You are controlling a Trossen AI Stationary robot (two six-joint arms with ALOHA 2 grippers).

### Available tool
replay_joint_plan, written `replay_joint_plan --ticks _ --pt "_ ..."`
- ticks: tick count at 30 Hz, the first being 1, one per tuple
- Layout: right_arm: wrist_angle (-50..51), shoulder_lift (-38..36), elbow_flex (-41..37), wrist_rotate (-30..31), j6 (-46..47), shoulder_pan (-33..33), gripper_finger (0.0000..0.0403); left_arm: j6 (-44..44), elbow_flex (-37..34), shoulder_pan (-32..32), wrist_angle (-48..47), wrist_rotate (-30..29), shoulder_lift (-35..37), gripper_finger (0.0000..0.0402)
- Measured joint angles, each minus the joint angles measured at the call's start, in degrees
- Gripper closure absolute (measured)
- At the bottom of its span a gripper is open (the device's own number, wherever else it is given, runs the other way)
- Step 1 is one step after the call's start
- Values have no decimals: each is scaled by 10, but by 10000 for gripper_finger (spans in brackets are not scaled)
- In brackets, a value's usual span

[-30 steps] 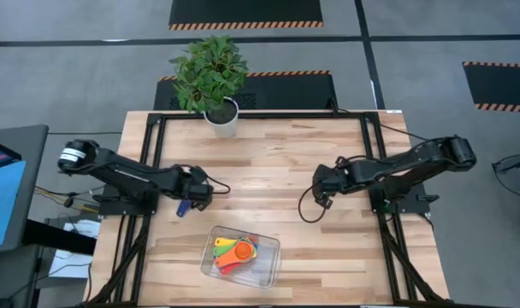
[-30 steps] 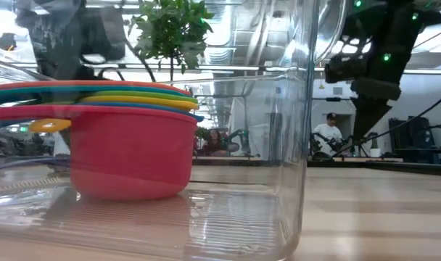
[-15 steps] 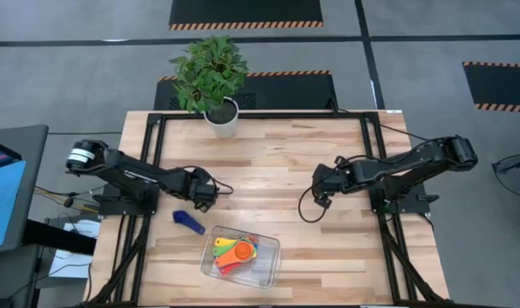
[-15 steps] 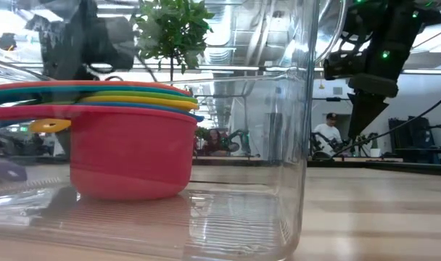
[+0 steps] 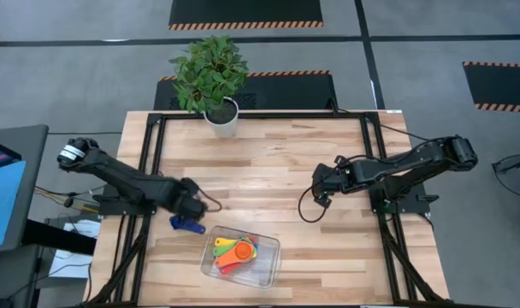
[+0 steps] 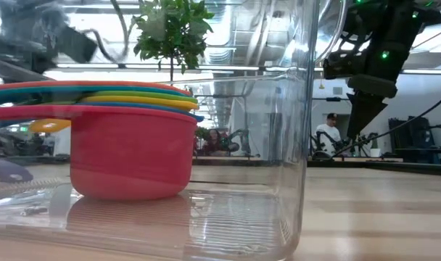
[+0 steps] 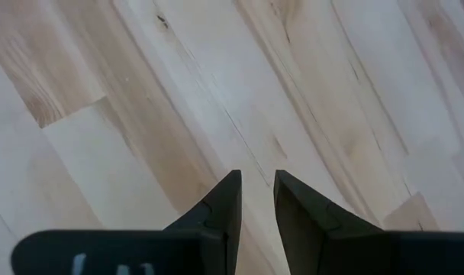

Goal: Nest measuring cups in basket
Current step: Stack the dark blue measuring cup on top of the orange measuring cup

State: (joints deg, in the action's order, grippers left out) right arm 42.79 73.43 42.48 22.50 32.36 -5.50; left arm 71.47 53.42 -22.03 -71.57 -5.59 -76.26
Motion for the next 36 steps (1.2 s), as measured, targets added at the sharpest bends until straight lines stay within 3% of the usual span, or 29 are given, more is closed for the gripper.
replay_joint_plan --ticks 9,14,19,24,36 --pt "0 0 0 0 0 0 302 402 -1 -143 45 -49 -44 251" --pt "1 0 0 0 0 0 302 517 -1 -156 46 -41 -94 251" --pt "1 0 0 0 -36 0 302 634 -1 -141 48 -92 -139 251" --pt "1 0 0 0 -86 0 302 641 -1 -109 106 -72 -171 251" --pt "6 0 0 -1 -164 0 302 652 8 -95 77 -77 -185 251"
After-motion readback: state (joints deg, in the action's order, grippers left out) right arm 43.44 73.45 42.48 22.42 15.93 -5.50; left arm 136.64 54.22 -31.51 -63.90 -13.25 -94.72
